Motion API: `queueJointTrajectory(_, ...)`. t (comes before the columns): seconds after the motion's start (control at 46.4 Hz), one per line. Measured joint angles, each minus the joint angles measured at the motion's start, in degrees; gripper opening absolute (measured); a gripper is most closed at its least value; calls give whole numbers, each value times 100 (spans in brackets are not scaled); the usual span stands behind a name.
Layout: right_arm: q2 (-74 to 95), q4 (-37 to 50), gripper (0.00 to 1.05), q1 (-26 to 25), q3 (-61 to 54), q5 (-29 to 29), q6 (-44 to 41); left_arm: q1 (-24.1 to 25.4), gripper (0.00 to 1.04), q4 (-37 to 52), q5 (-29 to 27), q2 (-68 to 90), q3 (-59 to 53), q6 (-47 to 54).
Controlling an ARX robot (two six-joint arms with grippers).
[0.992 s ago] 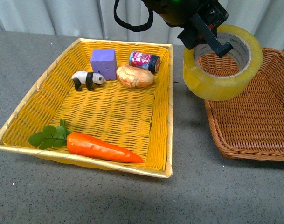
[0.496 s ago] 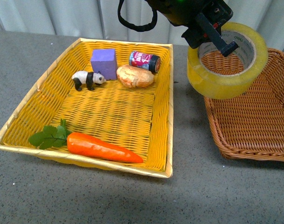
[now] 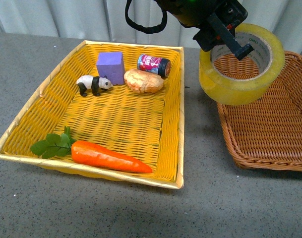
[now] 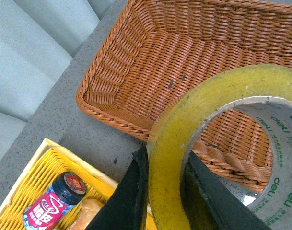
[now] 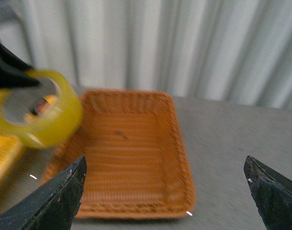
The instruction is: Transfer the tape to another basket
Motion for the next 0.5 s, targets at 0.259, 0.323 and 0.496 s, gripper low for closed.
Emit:
queueJointTrajectory(0.259,4306,1659,96,-306,1663,-1368,-1189,0,16,0,7,-11,-11,-2)
queueJointTrajectory(0.323,5243,1469,96,-297,2245,-1626,-1150,-2,16,0,7,-13,-11,-2)
queueJointTrajectory(0.496,6725,927,96,-98,3536,-1827,-730,2,16,0,-4,-20,-11,-2)
